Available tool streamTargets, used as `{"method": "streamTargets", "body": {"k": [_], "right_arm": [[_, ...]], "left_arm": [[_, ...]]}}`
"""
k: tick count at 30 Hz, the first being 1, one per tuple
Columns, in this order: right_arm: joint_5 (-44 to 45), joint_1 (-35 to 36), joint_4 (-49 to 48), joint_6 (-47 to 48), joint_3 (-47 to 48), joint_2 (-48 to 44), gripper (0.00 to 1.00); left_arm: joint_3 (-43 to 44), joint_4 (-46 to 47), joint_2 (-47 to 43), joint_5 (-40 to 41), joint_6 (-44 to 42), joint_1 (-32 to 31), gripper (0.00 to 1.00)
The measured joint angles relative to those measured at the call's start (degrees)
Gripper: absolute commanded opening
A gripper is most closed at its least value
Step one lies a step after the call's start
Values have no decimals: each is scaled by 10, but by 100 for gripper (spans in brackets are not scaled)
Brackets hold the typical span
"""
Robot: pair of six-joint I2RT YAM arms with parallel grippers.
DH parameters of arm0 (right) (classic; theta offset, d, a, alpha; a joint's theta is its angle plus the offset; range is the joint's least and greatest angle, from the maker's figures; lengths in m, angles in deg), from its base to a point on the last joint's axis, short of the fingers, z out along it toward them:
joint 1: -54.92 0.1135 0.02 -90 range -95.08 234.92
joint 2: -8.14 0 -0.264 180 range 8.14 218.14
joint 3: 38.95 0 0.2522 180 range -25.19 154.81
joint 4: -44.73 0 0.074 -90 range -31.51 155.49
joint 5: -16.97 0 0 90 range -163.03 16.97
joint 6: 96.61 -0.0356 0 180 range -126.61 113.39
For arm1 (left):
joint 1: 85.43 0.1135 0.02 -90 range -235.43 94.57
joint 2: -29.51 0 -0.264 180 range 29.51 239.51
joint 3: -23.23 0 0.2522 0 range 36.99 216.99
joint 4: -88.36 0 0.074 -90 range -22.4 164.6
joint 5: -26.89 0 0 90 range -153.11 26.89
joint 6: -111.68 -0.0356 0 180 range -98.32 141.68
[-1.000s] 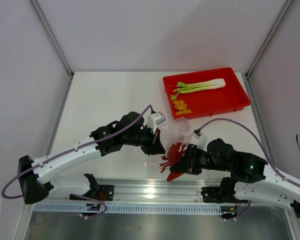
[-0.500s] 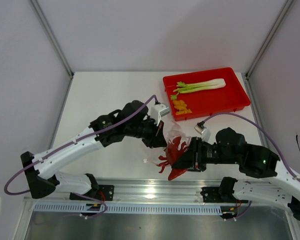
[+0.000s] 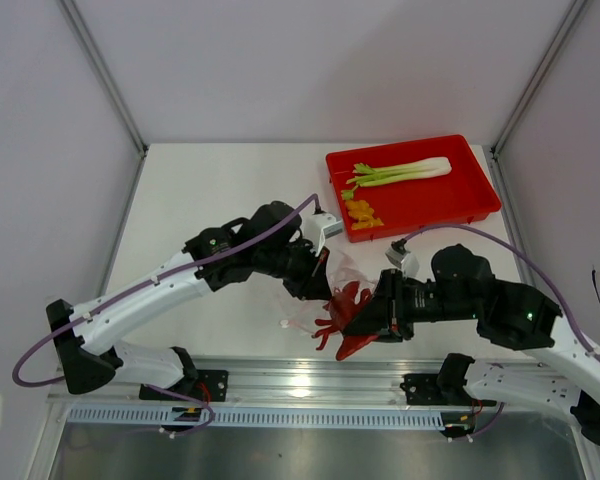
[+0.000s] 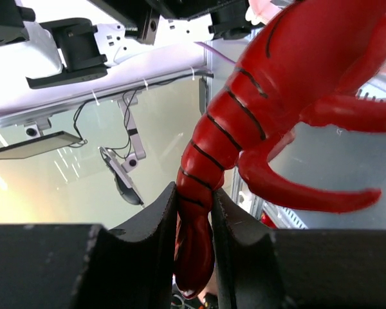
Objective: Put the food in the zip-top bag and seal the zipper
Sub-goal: Place the fake lobster in the zipper food storage bag.
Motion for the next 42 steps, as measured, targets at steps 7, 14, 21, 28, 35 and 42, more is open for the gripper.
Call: {"method": "streamTargets", "body": {"k": [7, 14, 21, 28, 35, 42], "right_arm": [[-33, 0, -18, -9, -2, 44, 0], [-68, -17, -44, -3, -14, 61, 0], [-95, -60, -85, 2, -66, 52, 0], [-93, -89, -78, 5, -68, 34, 0], [-88, -110, -83, -11, -68, 12, 0], [-83, -133, -93, -41, -73, -13, 0]], "left_arm": [[3, 1, -1, -33, -9, 1, 0], [-2, 35, -14, -76, -8, 1, 1], [-28, 69, -59, -111, -8, 1, 1], [-44, 79, -76, -120, -8, 1, 1], [-63, 82, -76, -114, -8, 1, 1], [-75, 84, -76, -95, -7, 1, 1]]}}
